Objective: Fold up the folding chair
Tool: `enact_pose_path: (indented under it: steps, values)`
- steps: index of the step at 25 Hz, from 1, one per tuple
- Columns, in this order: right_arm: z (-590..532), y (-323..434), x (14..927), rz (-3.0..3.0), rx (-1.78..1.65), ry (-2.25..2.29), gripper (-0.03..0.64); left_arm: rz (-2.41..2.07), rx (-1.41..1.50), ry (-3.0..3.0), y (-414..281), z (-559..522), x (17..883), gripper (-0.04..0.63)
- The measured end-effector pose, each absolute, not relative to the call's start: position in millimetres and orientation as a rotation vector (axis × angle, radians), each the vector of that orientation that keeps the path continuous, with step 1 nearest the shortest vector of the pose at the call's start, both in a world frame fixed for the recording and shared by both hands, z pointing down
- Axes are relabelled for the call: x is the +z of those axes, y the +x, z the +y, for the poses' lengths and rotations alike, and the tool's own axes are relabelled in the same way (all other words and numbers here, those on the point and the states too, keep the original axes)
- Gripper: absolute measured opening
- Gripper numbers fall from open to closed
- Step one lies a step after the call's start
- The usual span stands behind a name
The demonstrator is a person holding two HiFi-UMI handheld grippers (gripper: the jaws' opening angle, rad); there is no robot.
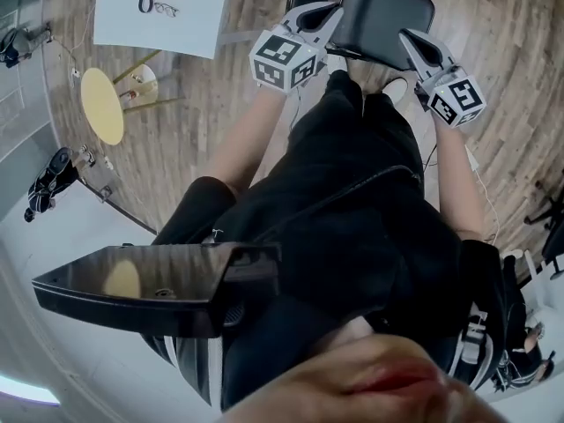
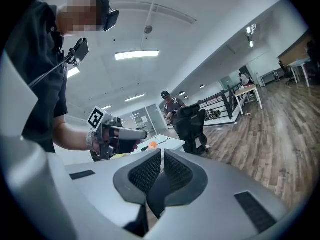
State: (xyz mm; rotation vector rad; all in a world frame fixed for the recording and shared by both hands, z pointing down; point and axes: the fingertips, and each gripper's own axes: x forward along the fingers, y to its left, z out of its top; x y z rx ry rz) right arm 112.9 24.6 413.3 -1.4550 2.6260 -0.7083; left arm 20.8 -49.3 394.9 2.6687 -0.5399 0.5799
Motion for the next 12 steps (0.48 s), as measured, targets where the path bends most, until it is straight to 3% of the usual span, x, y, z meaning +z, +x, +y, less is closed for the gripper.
enact_pose_path:
  steps: [4,8,12]
  values:
    - [13,122,452,2.575,-0.810,-1.495,0.011,-0.581,0.730,2.586,-3,-93,424,0.010]
    - [8,136,510,2.565,-0.918,-1.543,0.012,-0.599,0.894,2.443,-32,-126,465,0.154]
    - [12,159,594,2.503,-1.072,-1.582,0.023,-0.731,1.058,2.319,-64,-158,525,0.214]
